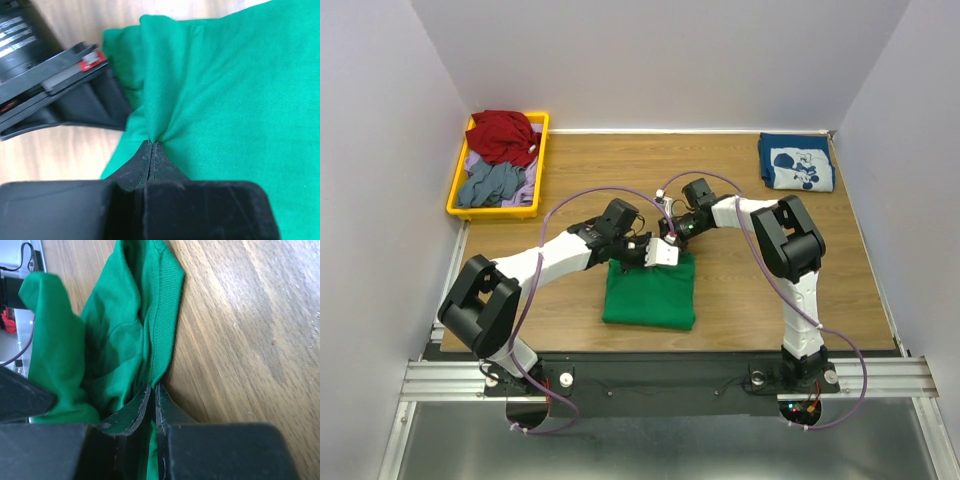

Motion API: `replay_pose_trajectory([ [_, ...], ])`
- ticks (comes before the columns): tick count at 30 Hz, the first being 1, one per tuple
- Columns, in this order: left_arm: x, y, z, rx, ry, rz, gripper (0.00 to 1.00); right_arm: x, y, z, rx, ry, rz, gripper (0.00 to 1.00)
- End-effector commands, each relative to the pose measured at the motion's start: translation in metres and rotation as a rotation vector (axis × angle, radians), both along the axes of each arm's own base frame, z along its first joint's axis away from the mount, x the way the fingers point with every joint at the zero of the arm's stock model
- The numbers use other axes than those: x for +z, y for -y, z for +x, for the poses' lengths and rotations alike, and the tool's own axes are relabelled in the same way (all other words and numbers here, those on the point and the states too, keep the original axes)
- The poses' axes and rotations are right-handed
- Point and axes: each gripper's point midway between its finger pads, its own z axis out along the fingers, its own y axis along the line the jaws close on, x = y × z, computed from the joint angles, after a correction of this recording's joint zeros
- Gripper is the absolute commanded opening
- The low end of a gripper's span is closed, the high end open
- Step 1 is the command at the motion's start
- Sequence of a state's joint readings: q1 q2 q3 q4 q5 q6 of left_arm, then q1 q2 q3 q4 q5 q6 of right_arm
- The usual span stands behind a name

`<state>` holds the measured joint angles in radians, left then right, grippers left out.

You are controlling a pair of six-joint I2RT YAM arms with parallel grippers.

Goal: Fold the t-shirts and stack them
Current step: Fold the tshirt

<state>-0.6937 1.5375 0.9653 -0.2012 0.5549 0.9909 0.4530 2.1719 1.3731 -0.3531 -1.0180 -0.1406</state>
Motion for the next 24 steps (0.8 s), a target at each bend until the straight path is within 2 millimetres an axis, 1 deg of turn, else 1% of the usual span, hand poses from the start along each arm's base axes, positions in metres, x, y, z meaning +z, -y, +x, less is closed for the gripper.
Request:
replay_pose_trajectory([
  [1,0.035,0.012,0.031,0.018,0.166,-0.059,0.0,-0.026,0.006,-0.012,0.012,-0.036,-0.05,0.12],
  [3,0.035,0.011,0.039,0.027,0.186,-0.054,0.0,-0.026,0.006,-0.013,0.014,-0.039,-0.047,0.12],
  [4,0.037,0.011,0.048,0.034,0.214,-0.057,0.0,-0.026,0.005,-0.014,0.016,-0.041,-0.045,0.12],
  [5,0.037,0.011,0.048,0.034,0.215,-0.057,0.0,-0.026,0.005,-0.014,0.016,-0.041,-0.045,0.12],
  [7,0.041,0.008,0.06,0.045,0.25,-0.063,0.0,-0.026,0.005,-0.014,0.018,-0.042,-0.042,0.12],
  [9,0.043,0.008,0.067,0.043,0.262,-0.063,0.0,-0.026,0.005,-0.014,0.018,-0.042,-0.041,0.11],
  [12,0.032,0.009,0.067,0.018,0.258,-0.046,0.0,-0.027,0.006,-0.008,0.009,-0.029,-0.052,0.13],
  [15,0.023,0.011,0.068,0.009,0.246,-0.04,0.0,-0.02,0.006,0.008,-0.016,0.032,-0.071,0.16],
  [16,0.019,0.011,0.067,0.007,0.24,-0.036,0.0,-0.021,0.011,0.018,-0.042,0.062,-0.106,0.17],
  [17,0.013,0.011,0.068,0.008,0.23,-0.028,0.0,-0.012,0.013,0.032,-0.065,0.106,-0.117,0.2],
  [18,0.009,0.011,0.068,0.008,0.226,-0.023,0.0,-0.013,0.018,0.04,-0.086,0.128,-0.142,0.22],
  [19,0.003,0.01,0.068,0.007,0.218,-0.012,0.0,-0.008,0.025,0.054,-0.119,0.183,-0.183,0.25],
  [20,0.0,0.01,0.067,0.003,0.217,-0.009,0.0,-0.001,0.033,0.068,-0.149,0.214,-0.204,0.31],
  [22,-0.006,0.009,0.067,0.003,0.21,0.0,0.04,0.011,0.047,0.087,-0.183,0.304,-0.264,0.36],
  [23,-0.009,0.009,0.067,0.001,0.204,0.003,0.07,0.016,0.056,0.093,-0.202,0.319,-0.287,0.39],
  [24,-0.01,0.009,0.068,0.005,0.203,0.005,0.09,0.025,0.061,0.101,-0.214,0.35,-0.294,0.42],
])
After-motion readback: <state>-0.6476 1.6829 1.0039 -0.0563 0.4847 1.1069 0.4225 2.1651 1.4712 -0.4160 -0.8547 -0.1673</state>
